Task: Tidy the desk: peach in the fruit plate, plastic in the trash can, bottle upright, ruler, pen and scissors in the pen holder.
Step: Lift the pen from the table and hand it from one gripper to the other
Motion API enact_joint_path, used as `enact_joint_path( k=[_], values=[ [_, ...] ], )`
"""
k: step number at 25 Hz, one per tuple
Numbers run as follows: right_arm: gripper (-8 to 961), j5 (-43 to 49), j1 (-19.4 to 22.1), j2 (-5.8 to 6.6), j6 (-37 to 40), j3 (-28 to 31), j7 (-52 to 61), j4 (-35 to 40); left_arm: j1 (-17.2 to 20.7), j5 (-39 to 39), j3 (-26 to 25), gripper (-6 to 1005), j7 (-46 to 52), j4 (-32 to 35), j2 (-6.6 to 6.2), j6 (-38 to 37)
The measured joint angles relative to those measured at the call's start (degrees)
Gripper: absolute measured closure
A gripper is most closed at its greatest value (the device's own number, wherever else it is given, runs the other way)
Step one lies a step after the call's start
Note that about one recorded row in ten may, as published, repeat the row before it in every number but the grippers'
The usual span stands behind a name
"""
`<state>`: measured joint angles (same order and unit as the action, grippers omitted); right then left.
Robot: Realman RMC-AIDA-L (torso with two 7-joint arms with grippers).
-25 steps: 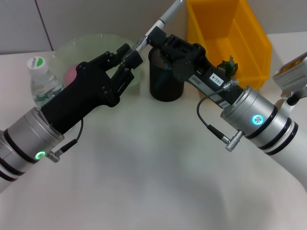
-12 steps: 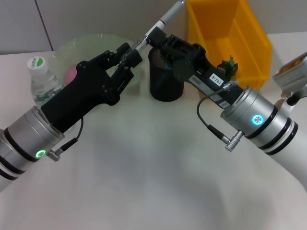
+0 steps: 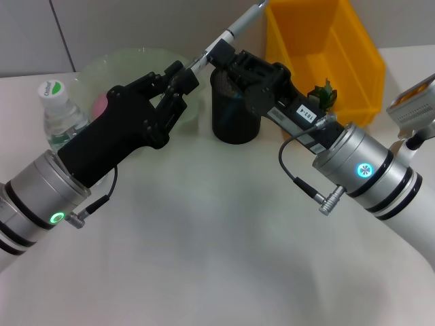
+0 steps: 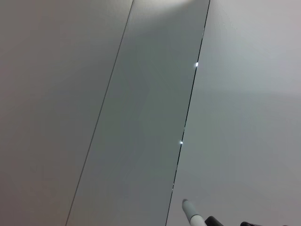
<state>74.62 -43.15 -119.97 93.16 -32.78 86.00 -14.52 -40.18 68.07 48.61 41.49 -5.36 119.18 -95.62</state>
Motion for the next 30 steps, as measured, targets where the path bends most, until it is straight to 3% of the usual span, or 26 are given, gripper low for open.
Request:
enact_joint_path(
  k=[27,30],
  values=[
    [833,0.6,-0.2,0.0,1.9,-0.3,-0.9,1.5,0.2,-0.2,-1.1,853,0.5,-0.1,0.0,0.2],
    [694,0.7,-0.1,0.0,1.9,-0.3,-1.0,1.5,0.2,-0.1,-1.5,854,0.5,-0.1,0.0,0.2]
  ],
)
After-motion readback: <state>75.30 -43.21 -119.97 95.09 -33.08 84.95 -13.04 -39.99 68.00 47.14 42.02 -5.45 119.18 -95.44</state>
